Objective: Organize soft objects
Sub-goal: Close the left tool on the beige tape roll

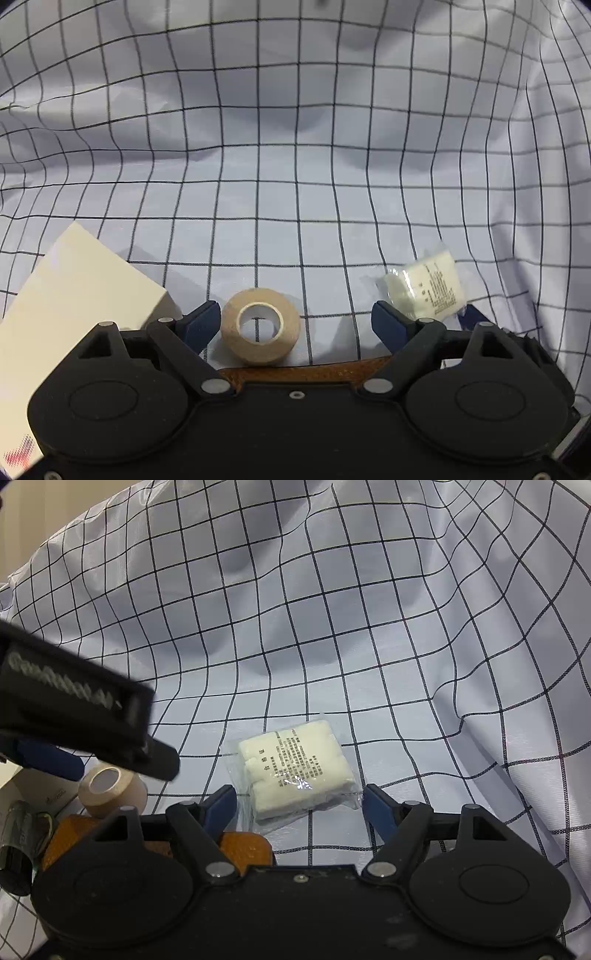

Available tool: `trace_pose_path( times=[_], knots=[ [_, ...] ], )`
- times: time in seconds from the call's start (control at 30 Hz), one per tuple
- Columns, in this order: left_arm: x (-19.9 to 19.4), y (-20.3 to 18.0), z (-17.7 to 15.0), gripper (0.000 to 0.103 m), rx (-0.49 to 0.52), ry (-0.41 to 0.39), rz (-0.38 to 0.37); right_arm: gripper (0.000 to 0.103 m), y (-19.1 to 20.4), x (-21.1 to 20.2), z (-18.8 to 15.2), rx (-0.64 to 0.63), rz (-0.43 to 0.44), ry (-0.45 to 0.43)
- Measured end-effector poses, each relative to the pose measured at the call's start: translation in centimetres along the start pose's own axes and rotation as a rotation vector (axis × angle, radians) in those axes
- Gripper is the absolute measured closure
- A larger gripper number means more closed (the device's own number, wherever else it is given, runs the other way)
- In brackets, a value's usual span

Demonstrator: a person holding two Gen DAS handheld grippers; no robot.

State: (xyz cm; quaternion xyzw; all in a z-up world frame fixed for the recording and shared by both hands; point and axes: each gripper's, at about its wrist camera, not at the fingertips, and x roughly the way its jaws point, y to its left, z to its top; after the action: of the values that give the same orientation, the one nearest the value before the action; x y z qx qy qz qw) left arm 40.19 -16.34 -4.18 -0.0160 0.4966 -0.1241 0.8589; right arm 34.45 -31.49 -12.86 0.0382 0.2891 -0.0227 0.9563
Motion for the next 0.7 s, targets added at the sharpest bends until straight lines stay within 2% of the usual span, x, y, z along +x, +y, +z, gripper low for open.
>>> trace_pose_path(
  times=[0.2, 0.23, 0.3, 0.33, 0.37, 0.47, 0.6, 0.7],
  knots=[
    [1.0, 0.0, -0.3, 0.018, 0.012, 0.036, 0.040, 0.029, 0.0, 0.0, 0.0, 0.001, 0.001, -0.001],
    [1.3, -0.1, -0.4, 0.019, 0.014, 0.044, 0.042, 0.026, 0.0, 0.0, -0.1, 0.001, 0.002, 0.000],
    [1.8, -0.1, -0.6, 0.027, 0.016, 0.056, 0.042, 0.023, 0.0, 0.1, 0.0, 0.002, 0.000, 0.005],
    [2.1, -0.1, -0.6, 0.038, 0.014, 0.066, 0.043, 0.021, 0.0, 0.1, 0.1, 0.001, 0.002, 0.010],
    [2.3, 0.0, -0.7, 0.043, 0.008, 0.073, 0.053, 0.020, 0.0, 0.2, 0.1, -0.001, 0.002, 0.013],
    [2.3, 0.0, -0.7, 0.044, 0.018, 0.063, 0.062, 0.015, 0.1, 0.5, 0.3, -0.014, 0.005, 0.026],
    [2.1, 0.2, -0.8, 0.047, 0.023, 0.061, 0.057, 0.003, 0.4, 1.0, 0.7, -0.027, 0.000, 0.054],
    [2.3, 0.4, -0.8, 0.049, 0.029, 0.061, 0.056, 0.001, 0.9, 1.6, 1.1, -0.057, -0.017, 0.086]
  ],
)
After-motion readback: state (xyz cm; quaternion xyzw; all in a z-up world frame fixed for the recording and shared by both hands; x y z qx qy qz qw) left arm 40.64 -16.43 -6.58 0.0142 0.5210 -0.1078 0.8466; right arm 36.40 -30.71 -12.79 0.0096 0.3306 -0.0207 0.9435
